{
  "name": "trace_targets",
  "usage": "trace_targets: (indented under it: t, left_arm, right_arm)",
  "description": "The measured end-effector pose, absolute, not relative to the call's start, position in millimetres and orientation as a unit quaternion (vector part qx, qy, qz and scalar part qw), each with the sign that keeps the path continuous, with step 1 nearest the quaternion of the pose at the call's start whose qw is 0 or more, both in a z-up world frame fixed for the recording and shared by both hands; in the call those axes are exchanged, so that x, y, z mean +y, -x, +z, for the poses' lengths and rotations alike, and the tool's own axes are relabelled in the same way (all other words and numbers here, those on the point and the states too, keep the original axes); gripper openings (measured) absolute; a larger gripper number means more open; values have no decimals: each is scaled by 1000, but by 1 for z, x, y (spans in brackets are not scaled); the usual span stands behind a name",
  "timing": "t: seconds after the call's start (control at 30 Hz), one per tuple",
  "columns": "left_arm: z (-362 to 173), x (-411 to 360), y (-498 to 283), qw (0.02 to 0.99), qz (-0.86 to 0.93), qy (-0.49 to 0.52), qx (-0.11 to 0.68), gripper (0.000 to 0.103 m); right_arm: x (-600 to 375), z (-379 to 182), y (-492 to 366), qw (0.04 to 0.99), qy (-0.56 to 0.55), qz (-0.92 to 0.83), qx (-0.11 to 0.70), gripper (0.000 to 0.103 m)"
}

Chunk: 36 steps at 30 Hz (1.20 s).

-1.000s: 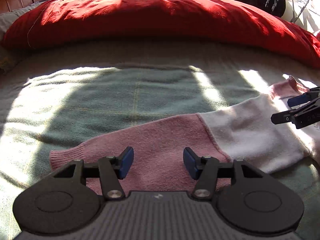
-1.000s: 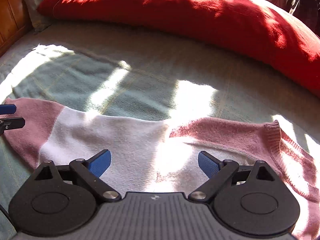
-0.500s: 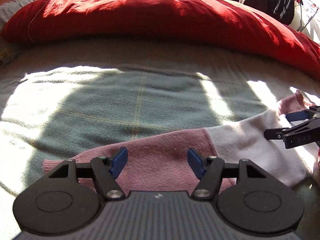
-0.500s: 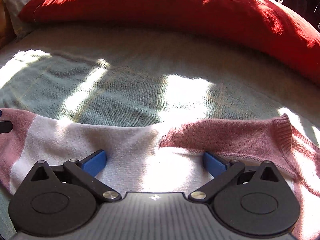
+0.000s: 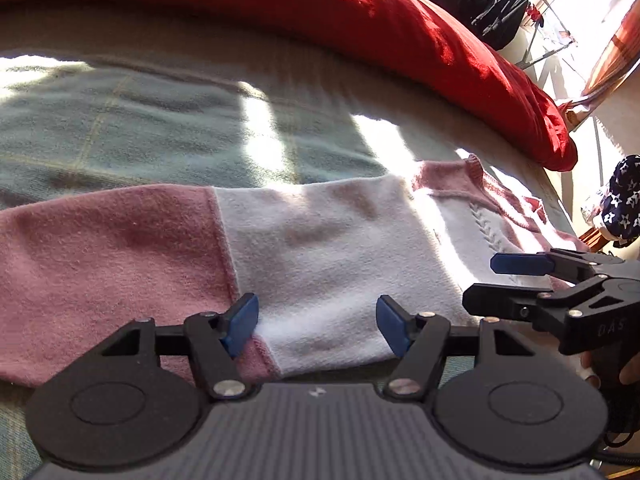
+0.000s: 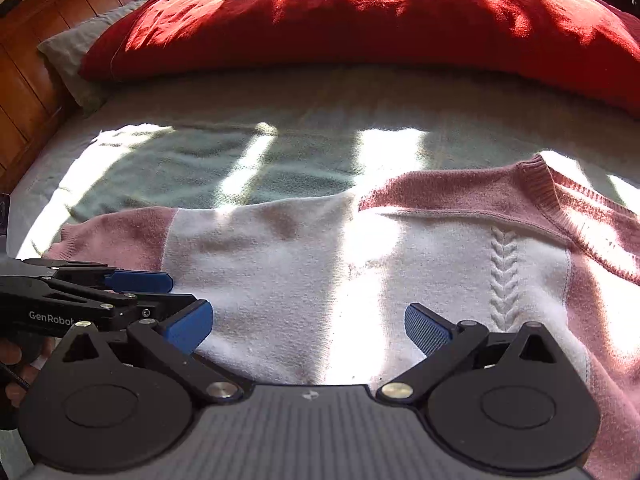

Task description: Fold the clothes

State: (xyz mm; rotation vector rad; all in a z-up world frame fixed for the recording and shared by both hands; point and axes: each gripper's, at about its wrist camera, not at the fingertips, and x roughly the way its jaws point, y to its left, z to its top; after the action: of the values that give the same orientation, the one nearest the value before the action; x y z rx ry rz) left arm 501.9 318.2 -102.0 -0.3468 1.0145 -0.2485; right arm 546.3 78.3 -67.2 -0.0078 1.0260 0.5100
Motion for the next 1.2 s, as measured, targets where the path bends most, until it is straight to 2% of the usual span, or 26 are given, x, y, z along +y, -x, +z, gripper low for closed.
trace_targets:
  t: [0.2,0.33,0.37,0.47,0.63,0.7,0.9,1.2]
  left_arm:
    - [-87,355,-494,855,-36,130,501,64]
    - [-79,335,-506,866,-67,99,485,67]
    - [-82,326,-510,867,-76,88,485,71]
    - [-97,306,-514,864,-86,57,492,72]
    - [-109,311,-509,860,-90,72,498,85]
    - [-111,313,-511,846,-109,89,515,103]
    - [-108,289,-511,824,-108,6,556,102]
    - [-57,223,-456,856,-98,41,505,101]
  right_arm:
    - [66,-56,-535,848,3,237,475,103]
    - [67,-51,-513,839,-2,257,480,103]
    - [68,-49,-506,837,-1,263,479,103]
    - [71,-47,-484,829,0,276,485,103]
    - [61,-38,-456,825,-13,292,483,103]
    - [54,-34,-447,830,-11,291,477,103]
    - [20,-10,-423,849,-42,283,445,103]
    - [-76,31,-401,889,-72,234,387,103]
